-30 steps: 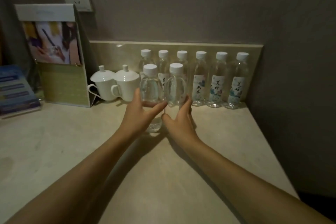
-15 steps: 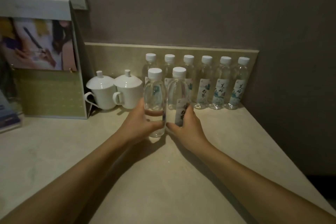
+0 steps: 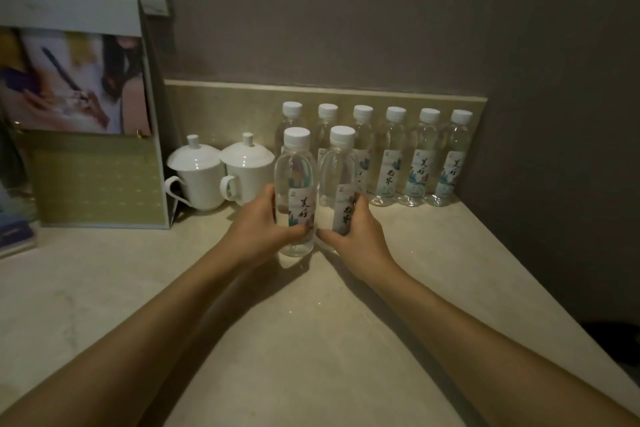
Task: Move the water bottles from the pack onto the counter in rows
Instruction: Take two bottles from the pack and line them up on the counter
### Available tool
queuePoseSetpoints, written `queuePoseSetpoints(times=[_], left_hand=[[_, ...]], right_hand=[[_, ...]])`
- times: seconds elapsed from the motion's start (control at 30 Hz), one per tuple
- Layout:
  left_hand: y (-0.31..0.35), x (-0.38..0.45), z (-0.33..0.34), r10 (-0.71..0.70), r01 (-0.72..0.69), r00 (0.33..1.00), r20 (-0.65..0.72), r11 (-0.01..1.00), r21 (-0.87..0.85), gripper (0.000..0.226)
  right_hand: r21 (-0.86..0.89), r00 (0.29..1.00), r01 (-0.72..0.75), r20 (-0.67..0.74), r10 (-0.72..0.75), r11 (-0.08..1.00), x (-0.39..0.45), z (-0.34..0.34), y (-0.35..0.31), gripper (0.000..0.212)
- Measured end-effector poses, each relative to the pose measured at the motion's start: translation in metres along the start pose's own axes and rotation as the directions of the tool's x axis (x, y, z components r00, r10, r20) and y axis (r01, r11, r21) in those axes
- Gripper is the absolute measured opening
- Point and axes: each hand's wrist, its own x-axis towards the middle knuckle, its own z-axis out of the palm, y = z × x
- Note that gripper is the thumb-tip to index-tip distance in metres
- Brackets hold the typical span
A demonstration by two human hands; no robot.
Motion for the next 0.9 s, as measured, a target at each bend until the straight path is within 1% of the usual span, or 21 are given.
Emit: queuePoseSetpoints(times=[0.07, 0.13, 0.2, 0.23, 0.27, 0.3, 0.33, 0.37, 0.43, 0.5, 0.57, 0.7, 0.83, 0.9], left_hand=[[0.002, -0.001, 0.005, 0.013, -0.013, 1.000, 0.002, 1.000, 0.021, 0.073], [0.005, -0.001, 0.012, 0.041, -0.032, 0.995, -0.087, 0.995, 0.097, 0.073], [0.005, -0.003, 0.016, 0.039, -0.014, 0.983, -0.182, 0.990, 0.138, 0.070], [0.004, -0.004, 0.017, 0.032, -0.006, 0.977, -0.209, 0.992, 0.123, 0.068], [0.002, -0.006, 0.018, 0.026, -0.003, 0.974, -0.225, 0.995, 0.102, 0.066], [0.001, -0.007, 0.017, 0.022, -0.001, 0.972, -0.234, 0.996, 0.088, 0.063], [0.001, -0.008, 0.016, 0.021, 0.000, 0.971, -0.238, 0.996, 0.089, 0.061], [0.000, -0.008, 0.014, 0.021, 0.004, 0.970, -0.242, 0.995, 0.104, 0.060], [0.000, -0.008, 0.013, 0.016, 0.019, 0.965, -0.261, 0.991, 0.133, 0.061], [0.000, -0.008, 0.016, 0.013, 0.021, 0.963, -0.270, 0.992, 0.125, 0.060], [0.002, -0.009, 0.020, 0.021, 0.018, 0.958, -0.285, 0.991, 0.135, 0.057], [-0.004, -0.013, 0.024, -0.012, 0.086, 0.927, -0.375, 0.980, 0.181, 0.060], [-0.011, -0.017, 0.031, -0.026, 0.131, 0.915, -0.402, 0.963, 0.235, 0.041], [-0.011, -0.013, 0.035, -0.020, 0.137, 0.907, -0.420, 0.958, 0.251, 0.038]], right_hand=[[0.000, 1.000, -0.001, -0.006, 0.001, 1.000, 0.000, 0.002, -0.002, 0.072], [-0.005, 1.000, 0.002, 0.013, -0.002, 1.000, 0.001, 0.002, -0.001, 0.074], [-0.047, 0.999, 0.011, 0.036, -0.009, 0.999, 0.001, 0.000, 0.000, 0.074], [-0.121, 0.999, 0.017, 0.035, -0.013, 0.992, 0.002, -0.001, 0.000, 0.073], [-0.238, 1.000, 0.022, 0.016, -0.019, 0.971, 0.002, -0.002, 0.000, 0.072], [-0.371, 1.000, 0.019, -0.014, -0.026, 0.928, 0.002, -0.003, 0.000, 0.070], [-0.465, 0.998, 0.013, -0.043, -0.037, 0.885, 0.002, -0.003, 0.000, 0.067], [-0.490, 0.997, 0.009, -0.059, -0.044, 0.872, 0.002, -0.003, 0.000, 0.065], [-0.420, 0.997, 0.016, -0.056, -0.043, 0.908, 0.002, -0.001, 0.000, 0.061], [-0.345, 0.998, 0.000, -0.059, -0.021, 0.939, 0.003, 0.002, -0.002, 0.061], [-0.309, 0.997, -0.017, -0.079, -0.007, 0.951, 0.003, 0.003, -0.003, 0.062], [-0.308, 0.994, -0.018, -0.104, -0.015, 0.951, 0.000, 0.007, 0.000, 0.061], [-0.354, 0.993, -0.015, -0.113, -0.027, 0.935, 0.001, 0.009, 0.003, 0.056], [-0.379, 0.991, -0.022, -0.130, -0.029, 0.925, 0.003, 0.009, 0.002, 0.055]])
